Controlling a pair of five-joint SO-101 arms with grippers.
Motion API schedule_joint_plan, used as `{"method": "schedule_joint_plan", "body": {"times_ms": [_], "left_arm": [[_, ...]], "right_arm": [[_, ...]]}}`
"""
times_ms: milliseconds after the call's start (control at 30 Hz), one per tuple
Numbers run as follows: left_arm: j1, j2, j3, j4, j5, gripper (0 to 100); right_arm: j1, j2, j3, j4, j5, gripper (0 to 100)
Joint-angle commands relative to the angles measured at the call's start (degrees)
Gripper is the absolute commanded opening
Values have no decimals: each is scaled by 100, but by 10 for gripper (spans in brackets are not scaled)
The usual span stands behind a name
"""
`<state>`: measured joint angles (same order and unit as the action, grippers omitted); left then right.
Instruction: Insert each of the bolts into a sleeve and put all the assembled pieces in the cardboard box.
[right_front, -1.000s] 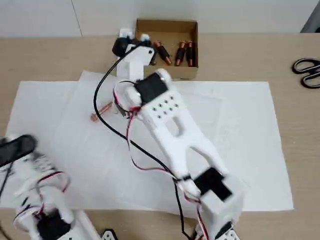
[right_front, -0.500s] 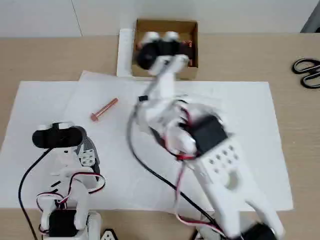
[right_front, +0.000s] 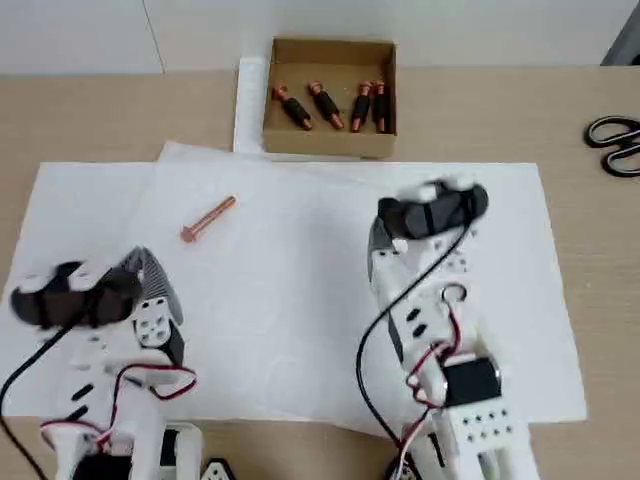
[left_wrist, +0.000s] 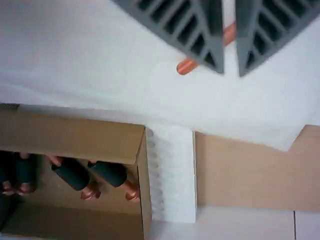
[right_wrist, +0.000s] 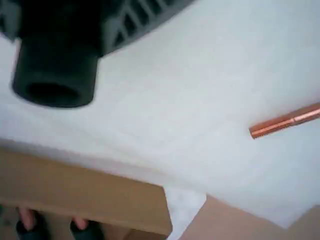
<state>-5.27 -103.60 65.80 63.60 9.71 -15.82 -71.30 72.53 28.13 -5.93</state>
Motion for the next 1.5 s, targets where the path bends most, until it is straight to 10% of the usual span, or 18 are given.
{"method": "schedule_joint_plan", "body": {"times_ms": [0,500,1033,1467], "left_arm": [[26,176,-567,589,9,6],[44,6110,-4875,3719,431,6],[176,10681,-7785,3684,387,6],[79,12132,-9262,3684,-3059,58]], "right_arm": [[40,-602,369,-330,62,4],[40,-2220,1864,-330,1837,4],[66,-3204,2391,646,1811,4],[66,-3204,2391,1244,1802,4]]}}
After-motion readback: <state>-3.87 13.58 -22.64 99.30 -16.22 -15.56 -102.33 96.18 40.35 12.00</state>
